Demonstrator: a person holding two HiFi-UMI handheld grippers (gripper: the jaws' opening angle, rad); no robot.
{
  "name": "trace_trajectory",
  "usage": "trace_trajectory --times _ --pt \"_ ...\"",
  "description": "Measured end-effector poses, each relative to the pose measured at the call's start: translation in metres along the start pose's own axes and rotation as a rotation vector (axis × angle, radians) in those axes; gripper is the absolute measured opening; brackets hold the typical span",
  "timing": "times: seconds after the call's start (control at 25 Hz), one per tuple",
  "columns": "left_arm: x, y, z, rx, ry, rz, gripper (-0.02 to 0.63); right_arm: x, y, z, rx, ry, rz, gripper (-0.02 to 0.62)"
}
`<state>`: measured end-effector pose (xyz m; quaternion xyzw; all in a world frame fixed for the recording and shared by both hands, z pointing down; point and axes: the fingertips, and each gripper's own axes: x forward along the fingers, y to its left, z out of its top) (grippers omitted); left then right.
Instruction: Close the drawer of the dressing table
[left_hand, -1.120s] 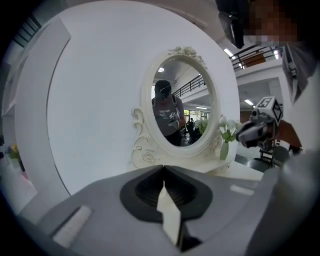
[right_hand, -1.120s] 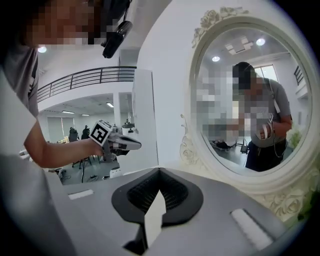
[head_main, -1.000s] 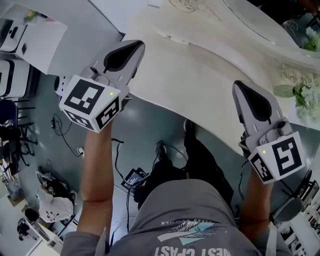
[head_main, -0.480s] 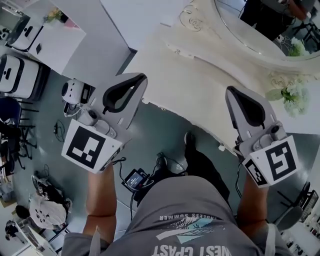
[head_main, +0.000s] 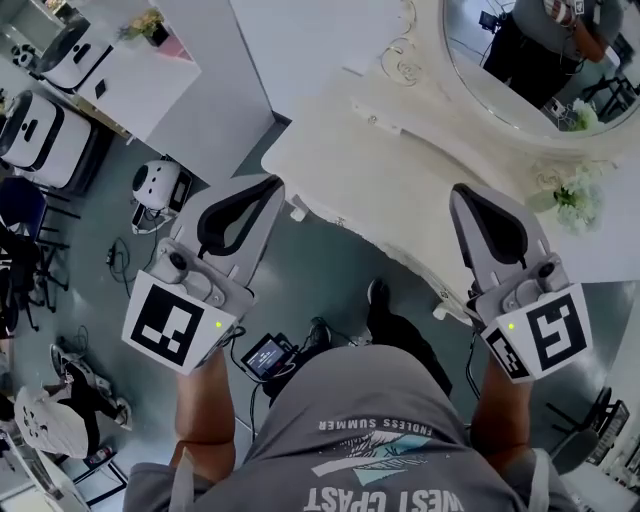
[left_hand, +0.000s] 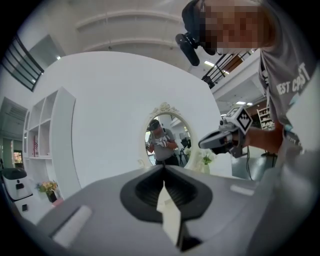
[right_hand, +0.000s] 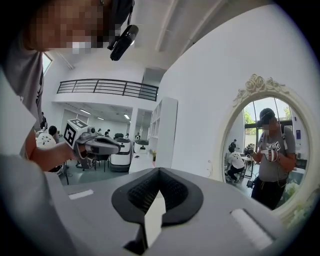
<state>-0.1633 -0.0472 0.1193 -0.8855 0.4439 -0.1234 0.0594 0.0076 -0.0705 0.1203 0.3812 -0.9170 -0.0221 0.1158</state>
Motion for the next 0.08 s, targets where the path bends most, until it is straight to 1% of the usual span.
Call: trace_trajectory --times 0.08 --pt "-0.0147 -0.0001 0.0032 0.004 -0.008 0.012 0.005 -0.0046 0.0101 0.0067 -0.01 -0.006 0.001 0.0"
